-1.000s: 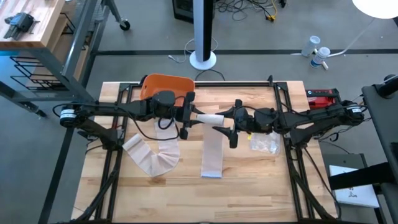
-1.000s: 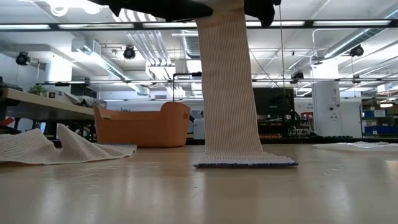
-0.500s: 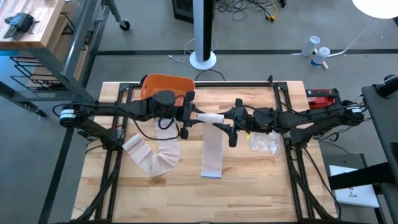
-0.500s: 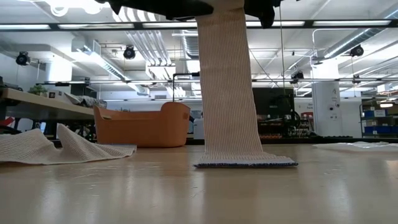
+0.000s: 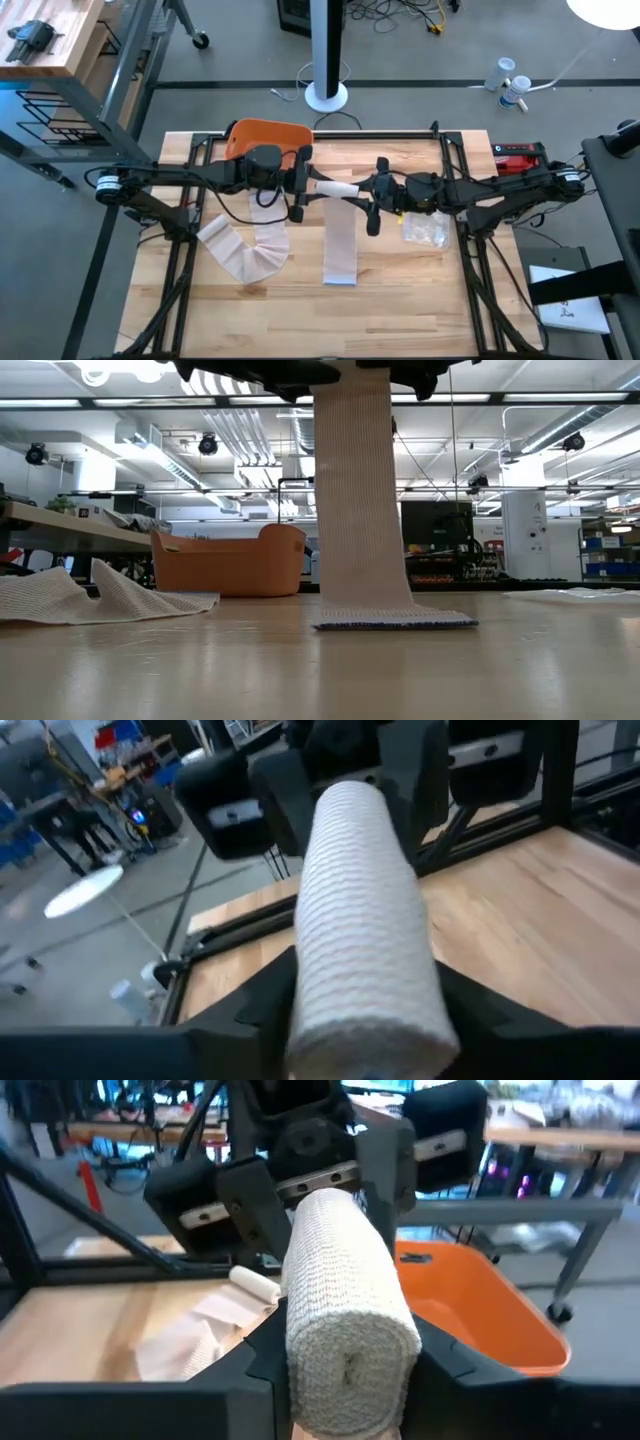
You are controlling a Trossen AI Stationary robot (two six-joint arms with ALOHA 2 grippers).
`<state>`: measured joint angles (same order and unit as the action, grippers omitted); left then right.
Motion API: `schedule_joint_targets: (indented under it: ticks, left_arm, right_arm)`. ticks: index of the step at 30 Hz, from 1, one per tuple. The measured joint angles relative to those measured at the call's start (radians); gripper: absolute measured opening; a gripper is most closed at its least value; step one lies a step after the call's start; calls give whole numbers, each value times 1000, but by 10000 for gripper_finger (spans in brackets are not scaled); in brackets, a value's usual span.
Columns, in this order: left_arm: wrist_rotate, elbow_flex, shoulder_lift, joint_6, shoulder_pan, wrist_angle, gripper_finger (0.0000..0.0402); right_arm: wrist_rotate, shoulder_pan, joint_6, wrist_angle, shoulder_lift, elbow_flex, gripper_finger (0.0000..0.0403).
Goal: Roll bandage
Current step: Roll the right white bandage
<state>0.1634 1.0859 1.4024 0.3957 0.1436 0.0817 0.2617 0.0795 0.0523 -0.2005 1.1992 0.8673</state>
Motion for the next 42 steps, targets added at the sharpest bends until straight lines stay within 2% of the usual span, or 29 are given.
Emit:
schedule_joint_targets:
  ticks: [6, 11, 18, 26, 36, 42]
  left_arm:
    - [45, 0, -27, -99, 1, -84, 239]
    - [95, 1, -43, -138, 1, -80, 292]
    - [111, 1, -72, -152, 2, -70, 338]
    - [115, 2, -81, -193, 3, -16, 352]
    - [116, 2, -66, -290, 10, 4, 342]
    - [140, 0, -52, -284, 11, 16, 333]
  right_arm:
    - [-7, 1, 232, 5, 0, -1, 111]
    - [-5, 1, 370, -10, 0, -1, 108]
    - [0, 1, 551, -21, 0, -1, 107]
    - [1, 1, 700, -22, 0, -1, 101]
    - [-4, 1, 996, -68, 0, -1, 96]
    - [-3, 1, 1047, -105, 0, -1, 100]
